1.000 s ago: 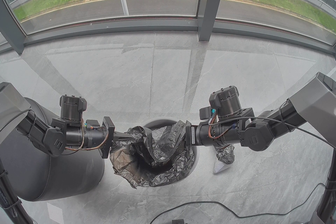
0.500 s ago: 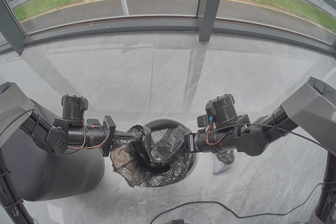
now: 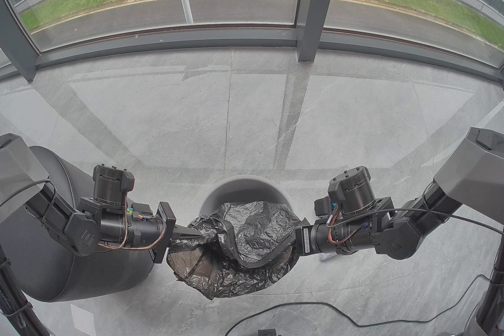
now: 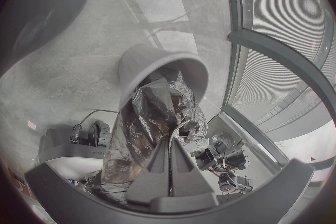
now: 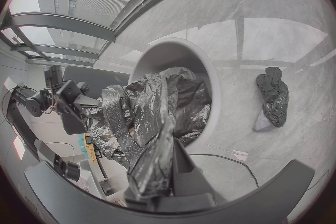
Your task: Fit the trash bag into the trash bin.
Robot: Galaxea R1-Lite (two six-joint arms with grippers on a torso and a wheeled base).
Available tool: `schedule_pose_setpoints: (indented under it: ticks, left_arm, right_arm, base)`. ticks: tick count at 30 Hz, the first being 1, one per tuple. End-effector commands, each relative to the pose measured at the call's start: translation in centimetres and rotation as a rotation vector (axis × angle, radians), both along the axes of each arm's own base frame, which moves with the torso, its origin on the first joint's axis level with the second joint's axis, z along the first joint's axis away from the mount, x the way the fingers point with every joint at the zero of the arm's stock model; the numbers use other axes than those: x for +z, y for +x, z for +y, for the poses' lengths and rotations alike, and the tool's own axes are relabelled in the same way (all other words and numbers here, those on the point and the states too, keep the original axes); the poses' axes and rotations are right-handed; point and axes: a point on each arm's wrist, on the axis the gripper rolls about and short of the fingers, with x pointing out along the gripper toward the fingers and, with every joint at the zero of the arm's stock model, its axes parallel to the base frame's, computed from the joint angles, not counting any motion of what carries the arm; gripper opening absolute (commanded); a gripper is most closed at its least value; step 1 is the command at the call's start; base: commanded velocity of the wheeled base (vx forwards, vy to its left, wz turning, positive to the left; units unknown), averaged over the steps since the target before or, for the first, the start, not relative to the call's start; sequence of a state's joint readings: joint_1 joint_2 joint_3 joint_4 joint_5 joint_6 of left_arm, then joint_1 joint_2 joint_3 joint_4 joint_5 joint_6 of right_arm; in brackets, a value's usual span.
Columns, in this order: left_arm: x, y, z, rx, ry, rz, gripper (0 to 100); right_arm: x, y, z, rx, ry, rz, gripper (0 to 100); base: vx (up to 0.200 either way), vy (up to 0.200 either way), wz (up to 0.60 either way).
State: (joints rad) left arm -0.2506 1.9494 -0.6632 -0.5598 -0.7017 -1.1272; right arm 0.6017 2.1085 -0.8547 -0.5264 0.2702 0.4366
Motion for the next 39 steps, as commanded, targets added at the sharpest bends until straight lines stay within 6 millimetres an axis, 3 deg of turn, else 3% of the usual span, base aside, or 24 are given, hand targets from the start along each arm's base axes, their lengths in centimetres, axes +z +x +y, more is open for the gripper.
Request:
schedule_pose_setpoints:
  ticks: [1, 12, 19, 31, 32, 39]
  left_arm:
    - [0.1, -0.8, -1.4, -0.050, 0.006, -0.005, 0]
    - [-1.1, 0.3, -3.0, -0.023, 0.107, -0.086, 0]
    - [-1.1, 1.7, -1.8, 0.038, 0.119, -0.101, 0]
    - [-1.6, 2.3, -1.9, 0.027, 0.128, -0.126, 0]
    - [-1.6, 2.3, -1.9, 0.028, 0.127, -0.128, 0]
    - [-1.4, 2.5, -1.9, 0.028, 0.124, -0.136, 0]
  right_arm:
    - [-0.8, -1.1, -0.9, -0.020, -0.033, 0.021, 0]
    - [-1.9, -1.2, -2.1, -0.049, -0.054, 0.045, 0]
    - [-2.8, -0.5, -3.1, -0.079, -0.073, 0.061, 0]
    - [-3.6, 0.6, -2.9, -0.099, -0.097, 0.011, 0]
    - [-3.7, 0.6, -2.9, -0.099, -0.098, 0.012, 100]
    - [-3.4, 0.6, -2.9, -0.102, -0.090, 0.006, 100]
  base:
    - [0.000, 0.000, 0.00]
    - [0.000, 0.000, 0.00]
    - [0.000, 0.000, 0.00]
    - [0.000, 0.000, 0.00]
    - [0.000, 0.000, 0.00]
    - [0.000, 0.000, 0.00]
